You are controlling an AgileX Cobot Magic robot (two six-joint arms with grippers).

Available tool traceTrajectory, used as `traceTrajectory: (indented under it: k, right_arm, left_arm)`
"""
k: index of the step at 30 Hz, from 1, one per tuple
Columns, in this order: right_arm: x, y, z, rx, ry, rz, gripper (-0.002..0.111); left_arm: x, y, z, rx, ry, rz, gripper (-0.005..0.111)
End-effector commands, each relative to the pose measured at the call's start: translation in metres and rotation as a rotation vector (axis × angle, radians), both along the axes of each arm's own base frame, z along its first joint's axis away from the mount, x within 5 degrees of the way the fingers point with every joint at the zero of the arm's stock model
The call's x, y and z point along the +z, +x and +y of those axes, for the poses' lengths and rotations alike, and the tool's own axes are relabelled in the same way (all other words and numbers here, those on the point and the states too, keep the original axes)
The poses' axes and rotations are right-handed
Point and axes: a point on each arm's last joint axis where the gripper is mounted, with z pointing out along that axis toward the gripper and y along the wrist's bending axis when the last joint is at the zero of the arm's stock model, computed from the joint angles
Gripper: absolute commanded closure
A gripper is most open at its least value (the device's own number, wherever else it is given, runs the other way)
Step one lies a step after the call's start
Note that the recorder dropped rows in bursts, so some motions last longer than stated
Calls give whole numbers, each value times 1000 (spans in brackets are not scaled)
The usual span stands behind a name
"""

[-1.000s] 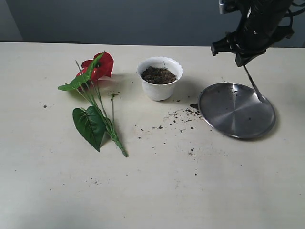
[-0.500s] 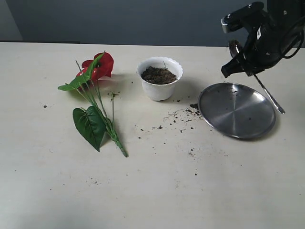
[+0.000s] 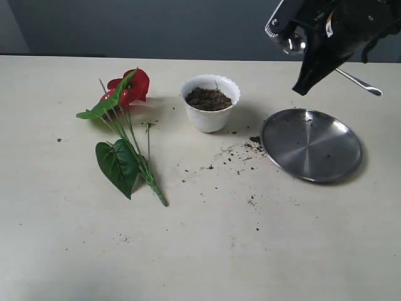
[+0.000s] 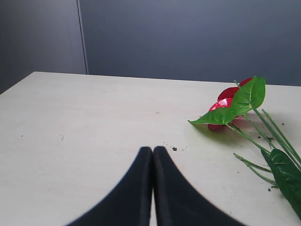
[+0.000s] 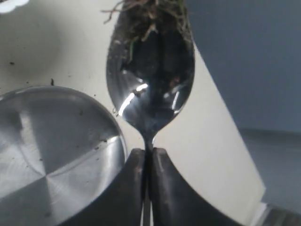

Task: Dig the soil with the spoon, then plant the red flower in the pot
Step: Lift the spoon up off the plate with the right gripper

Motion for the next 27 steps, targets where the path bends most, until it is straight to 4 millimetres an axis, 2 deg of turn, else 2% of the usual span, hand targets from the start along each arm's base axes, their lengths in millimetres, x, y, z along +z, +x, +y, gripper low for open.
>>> traceTrajectory:
  k: [1, 12, 19, 27]
  right_arm:
    - [8, -1, 8, 108, -90, -93, 109]
    - [15, 5, 8, 199, -195, -193, 109]
    - [21, 0, 23, 321, -339, -277, 109]
    - [23, 1, 26, 363, -357, -313, 109]
  left_arm:
    - [0, 0, 0, 1, -4, -9, 106]
    - [0, 0, 0, 1, -4, -9, 106]
    - [0, 0, 0, 1, -4, -9, 106]
    - [0, 0, 0, 1, -4, -9, 106]
